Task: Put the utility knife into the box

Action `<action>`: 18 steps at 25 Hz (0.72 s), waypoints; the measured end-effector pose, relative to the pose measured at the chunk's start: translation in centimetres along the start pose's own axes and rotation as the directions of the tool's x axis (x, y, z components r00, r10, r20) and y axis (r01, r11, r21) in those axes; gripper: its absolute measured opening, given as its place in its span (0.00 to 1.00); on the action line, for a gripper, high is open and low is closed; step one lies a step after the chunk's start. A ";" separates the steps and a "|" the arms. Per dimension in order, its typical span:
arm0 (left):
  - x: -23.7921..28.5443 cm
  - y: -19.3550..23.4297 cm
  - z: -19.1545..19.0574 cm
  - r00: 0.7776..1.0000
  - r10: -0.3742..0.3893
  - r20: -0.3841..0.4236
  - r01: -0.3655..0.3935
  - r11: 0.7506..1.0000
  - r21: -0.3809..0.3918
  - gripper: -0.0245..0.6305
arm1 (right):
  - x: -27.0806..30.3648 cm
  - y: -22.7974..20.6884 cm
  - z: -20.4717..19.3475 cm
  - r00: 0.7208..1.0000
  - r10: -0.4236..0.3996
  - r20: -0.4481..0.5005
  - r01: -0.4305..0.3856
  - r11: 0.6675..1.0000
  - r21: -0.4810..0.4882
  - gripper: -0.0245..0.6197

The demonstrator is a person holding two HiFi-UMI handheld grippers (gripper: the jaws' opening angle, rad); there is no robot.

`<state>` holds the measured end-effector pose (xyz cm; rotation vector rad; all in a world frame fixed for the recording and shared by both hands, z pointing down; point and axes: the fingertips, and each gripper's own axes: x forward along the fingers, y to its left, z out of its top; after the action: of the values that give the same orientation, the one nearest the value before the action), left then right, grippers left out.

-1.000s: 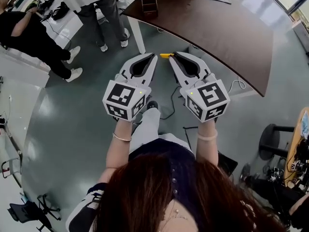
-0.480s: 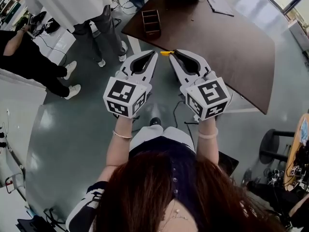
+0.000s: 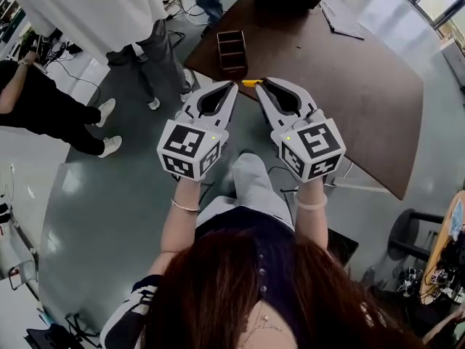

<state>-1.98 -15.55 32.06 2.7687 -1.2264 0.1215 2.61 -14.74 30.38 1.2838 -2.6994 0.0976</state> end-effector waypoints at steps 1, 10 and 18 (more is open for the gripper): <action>1.0 0.7 0.1 1.000 0.005 -0.002 -0.005 1.000 -0.001 0.03 | 0.9 -0.9 0.1 1.000 0.007 0.001 -0.007 1.000 0.002 0.11; 10.2 7.6 1.1 0.998 0.063 0.007 -0.062 0.998 -0.011 0.03 | 10.1 -9.1 0.8 0.996 0.089 -0.010 -0.089 0.996 0.002 0.11; 14.6 12.5 0.3 0.994 0.108 -0.014 -0.108 0.993 -0.041 0.03 | 15.7 -12.6 -0.7 0.989 0.135 -0.055 -0.134 0.991 0.026 0.11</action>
<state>-1.42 -34.66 34.34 2.6623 -1.3594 0.1201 2.70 -34.68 33.55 1.0863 -2.7414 0.1774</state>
